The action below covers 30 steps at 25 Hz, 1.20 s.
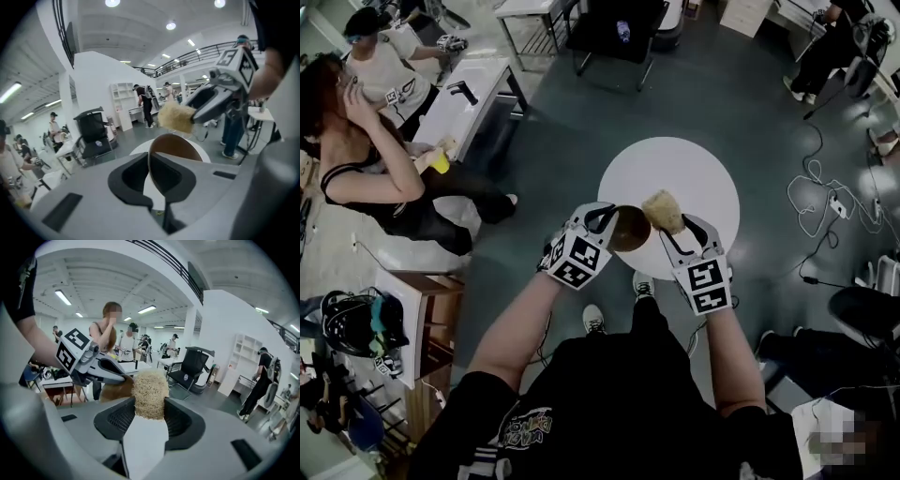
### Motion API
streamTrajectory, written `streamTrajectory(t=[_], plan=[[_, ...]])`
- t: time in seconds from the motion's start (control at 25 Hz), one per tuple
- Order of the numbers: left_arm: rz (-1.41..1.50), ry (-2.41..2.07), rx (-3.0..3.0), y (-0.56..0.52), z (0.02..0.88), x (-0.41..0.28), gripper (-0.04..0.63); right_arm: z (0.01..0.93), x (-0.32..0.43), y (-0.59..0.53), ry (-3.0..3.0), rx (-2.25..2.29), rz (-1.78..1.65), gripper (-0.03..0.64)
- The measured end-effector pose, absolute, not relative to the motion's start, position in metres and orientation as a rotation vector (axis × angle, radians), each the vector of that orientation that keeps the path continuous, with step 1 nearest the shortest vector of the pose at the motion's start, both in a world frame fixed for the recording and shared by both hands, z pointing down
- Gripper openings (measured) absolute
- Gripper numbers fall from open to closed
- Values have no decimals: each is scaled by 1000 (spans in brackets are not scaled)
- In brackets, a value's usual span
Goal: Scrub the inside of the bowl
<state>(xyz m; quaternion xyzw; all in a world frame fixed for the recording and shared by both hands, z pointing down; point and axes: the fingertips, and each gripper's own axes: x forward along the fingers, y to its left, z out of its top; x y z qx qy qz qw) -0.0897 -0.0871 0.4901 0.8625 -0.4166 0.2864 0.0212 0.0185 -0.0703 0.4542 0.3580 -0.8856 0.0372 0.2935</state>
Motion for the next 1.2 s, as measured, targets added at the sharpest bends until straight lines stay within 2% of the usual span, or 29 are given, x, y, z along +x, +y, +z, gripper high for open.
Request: streamTrajectory(t=[0.2,0.52,0.72,1.2], plan=[[896,-866,2846,-59,489,-59,20,454,25,-73,-2375,755,-95,201],[921,-703,2917,-41,486,-39,20,474,14,-54,-2361,560,-186,201],[894,-731,2900,-49,487,-42,20,478,21,-57,-2363,572,-150,201],[608,-1126,2627,-96,471,-84,20,487,46,-57,-2346,709,-20,201]])
